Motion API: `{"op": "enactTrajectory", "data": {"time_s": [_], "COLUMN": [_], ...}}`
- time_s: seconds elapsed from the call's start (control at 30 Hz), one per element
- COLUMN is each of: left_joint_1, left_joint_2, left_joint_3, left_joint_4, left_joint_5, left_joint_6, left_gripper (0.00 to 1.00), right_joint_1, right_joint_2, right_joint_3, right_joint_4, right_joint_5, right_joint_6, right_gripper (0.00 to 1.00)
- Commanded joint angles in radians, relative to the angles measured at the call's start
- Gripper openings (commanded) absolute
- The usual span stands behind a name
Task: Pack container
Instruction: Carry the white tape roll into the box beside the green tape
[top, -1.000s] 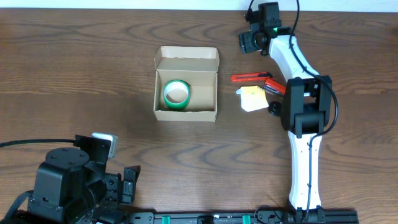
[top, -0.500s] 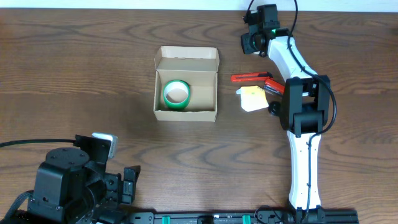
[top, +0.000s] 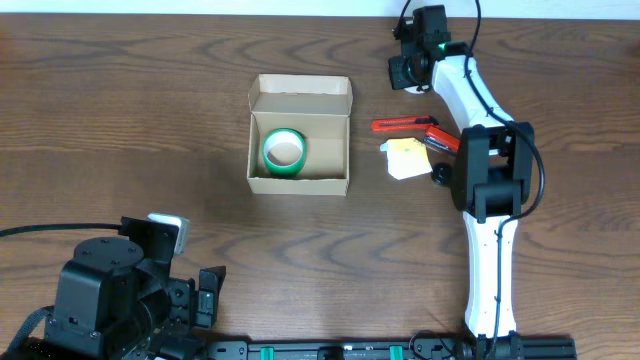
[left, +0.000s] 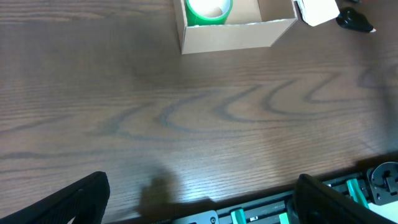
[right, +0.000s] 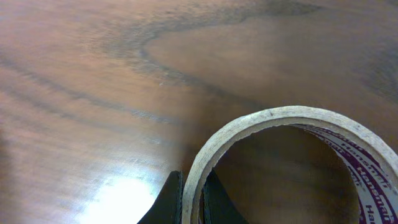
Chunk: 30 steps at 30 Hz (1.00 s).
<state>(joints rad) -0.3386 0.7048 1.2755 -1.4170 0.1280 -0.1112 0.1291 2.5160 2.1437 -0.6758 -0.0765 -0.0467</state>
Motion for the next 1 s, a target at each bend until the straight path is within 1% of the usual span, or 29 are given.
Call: {"op": "enactTrajectory", "data": {"time_s": [0.0, 0.2, 0.37, 0.47, 0.57, 0.67, 0.83, 0.97], "left_joint_1": [-0.002, -0.002, -0.002, -0.002, -0.002, -0.002, -0.002, -0.002], "left_joint_2": [0.001, 0.001, 0.001, 0.001, 0.001, 0.001, 0.001, 0.001], "left_joint_3": [-0.002, -0.002, -0.002, -0.002, -0.002, -0.002, -0.002, -0.002], "left_joint_4": [-0.003, -0.003, -0.003, -0.003, -0.003, -0.003, -0.003, -0.003], "left_joint_5": [0.002, 0.002, 0.002, 0.003, 0.003, 0.003, 0.002, 0.003], "left_joint_6": [-0.005, -0.005, -0.005, -0.005, -0.005, -0.005, -0.005, -0.005], "left_gripper": [0.95, 0.95, 0.95, 0.95, 0.95, 0.95, 0.95, 0.95], "right_joint_1": [0.044, 0.136, 0.259, 0.338, 0.402, 0.467, 0.563, 0.600], "right_joint_2": [-0.192, -0.401, -0.512, -0.512, -0.487, -0.459, -0.401, -0.340], "right_joint_3": [0.026, 0.026, 0.026, 0.024, 0.011, 0.011, 0.010, 0.010], "right_joint_4": [-0.037, -0.169, -0.264, -0.314, -0.364, -0.415, -0.443, -0.427], "right_joint_5": [-0.003, -0.003, -0.007, -0.007, -0.013, -0.018, -0.018, -0.018], "right_joint_6": [0.016, 0.016, 0.040, 0.072, 0.143, 0.185, 0.190, 0.192], "right_gripper": [0.01, 0.01, 0.01, 0.01, 0.01, 0.01, 0.01, 0.01]}}
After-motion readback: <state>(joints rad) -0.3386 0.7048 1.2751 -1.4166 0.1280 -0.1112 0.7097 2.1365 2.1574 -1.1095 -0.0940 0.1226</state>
